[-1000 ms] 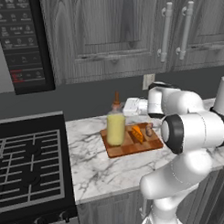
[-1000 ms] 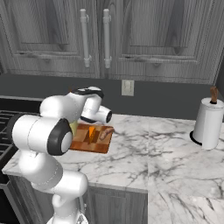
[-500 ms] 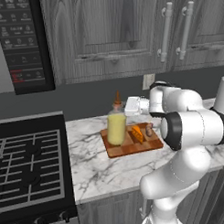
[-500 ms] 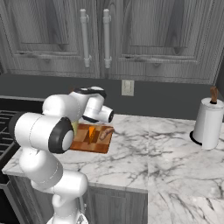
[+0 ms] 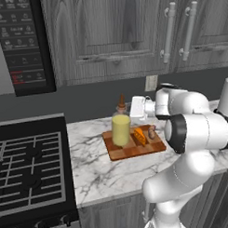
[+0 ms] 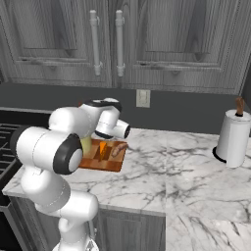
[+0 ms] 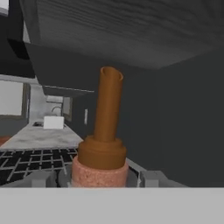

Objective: Retrieve the reheated potato from the microwave, then place the potato, cheese, and condiment on the cutting board.

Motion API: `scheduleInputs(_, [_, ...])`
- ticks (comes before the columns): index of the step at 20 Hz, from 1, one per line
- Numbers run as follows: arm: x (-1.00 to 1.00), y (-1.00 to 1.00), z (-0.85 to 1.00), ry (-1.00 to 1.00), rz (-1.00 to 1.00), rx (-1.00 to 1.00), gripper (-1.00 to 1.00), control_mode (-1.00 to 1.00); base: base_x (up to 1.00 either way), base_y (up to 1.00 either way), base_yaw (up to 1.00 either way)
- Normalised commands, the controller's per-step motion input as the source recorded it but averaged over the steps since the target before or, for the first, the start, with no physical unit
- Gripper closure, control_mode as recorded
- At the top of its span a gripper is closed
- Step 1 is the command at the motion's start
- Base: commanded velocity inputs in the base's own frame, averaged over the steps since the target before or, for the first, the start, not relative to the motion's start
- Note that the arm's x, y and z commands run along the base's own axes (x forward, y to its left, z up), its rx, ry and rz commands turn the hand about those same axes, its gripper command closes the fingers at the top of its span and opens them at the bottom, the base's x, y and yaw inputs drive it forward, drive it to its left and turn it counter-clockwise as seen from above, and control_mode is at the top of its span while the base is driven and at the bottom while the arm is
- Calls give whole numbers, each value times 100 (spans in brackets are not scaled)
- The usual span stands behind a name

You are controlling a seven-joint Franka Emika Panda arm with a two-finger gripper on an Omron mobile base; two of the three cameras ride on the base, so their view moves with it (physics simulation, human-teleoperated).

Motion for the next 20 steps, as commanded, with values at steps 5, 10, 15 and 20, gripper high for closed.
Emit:
scheduleInputs(5, [-12,-7,-25,-3,0,-6,100,-100,0,0,0])
scheduleInputs(10, [-6,0,-37,0,0,-4,100,-100,0,0,0])
scheduleInputs(15, [-7,0,-29,0,0,-3,-100,-100,0,0,0])
scheduleInputs(20, [-16,-5,-13,0,0,-1,-100,-100,0,0,0])
